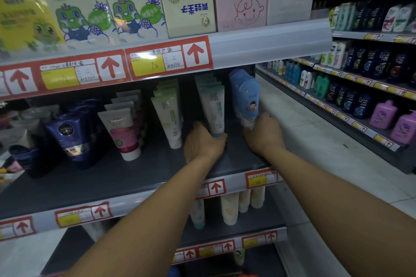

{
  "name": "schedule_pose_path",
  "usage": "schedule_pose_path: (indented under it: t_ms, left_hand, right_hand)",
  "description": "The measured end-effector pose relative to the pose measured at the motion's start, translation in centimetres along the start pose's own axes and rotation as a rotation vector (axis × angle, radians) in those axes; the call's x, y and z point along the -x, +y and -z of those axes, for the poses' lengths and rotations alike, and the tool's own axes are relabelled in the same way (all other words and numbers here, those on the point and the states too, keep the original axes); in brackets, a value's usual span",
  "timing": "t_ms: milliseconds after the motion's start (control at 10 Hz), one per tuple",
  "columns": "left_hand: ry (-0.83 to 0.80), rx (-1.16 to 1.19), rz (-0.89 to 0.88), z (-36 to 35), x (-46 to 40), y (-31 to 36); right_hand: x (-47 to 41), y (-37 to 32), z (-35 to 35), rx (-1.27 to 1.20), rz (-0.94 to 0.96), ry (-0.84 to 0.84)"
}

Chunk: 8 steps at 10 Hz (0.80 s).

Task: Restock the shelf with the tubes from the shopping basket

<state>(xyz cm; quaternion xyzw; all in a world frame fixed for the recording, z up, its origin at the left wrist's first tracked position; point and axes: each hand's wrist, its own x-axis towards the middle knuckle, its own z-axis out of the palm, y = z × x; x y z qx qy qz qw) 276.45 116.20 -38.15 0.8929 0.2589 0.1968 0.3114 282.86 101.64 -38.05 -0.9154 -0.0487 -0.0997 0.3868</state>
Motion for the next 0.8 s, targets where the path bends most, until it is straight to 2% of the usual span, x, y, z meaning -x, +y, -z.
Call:
schedule_pose_path:
  t_ms: [400,600,800]
  left_hand:
    - [-0.074,0.055,0.055,0.7,-0.4,-0.1]
    - [-0.182,0.098,0.004,2.0,0.6,-1.4]
    - [-0.196,0.086,-0.050,3.8,3.1,-1.8]
  right_hand:
    - [1.2,-0.4,0.9,-0.014,0.012,-0.012]
    - [2.8,-0.2,2.1,0.110,0.067,-0.051]
    - [4.7,-0.4,3.7,0.226,0.070,-0.094]
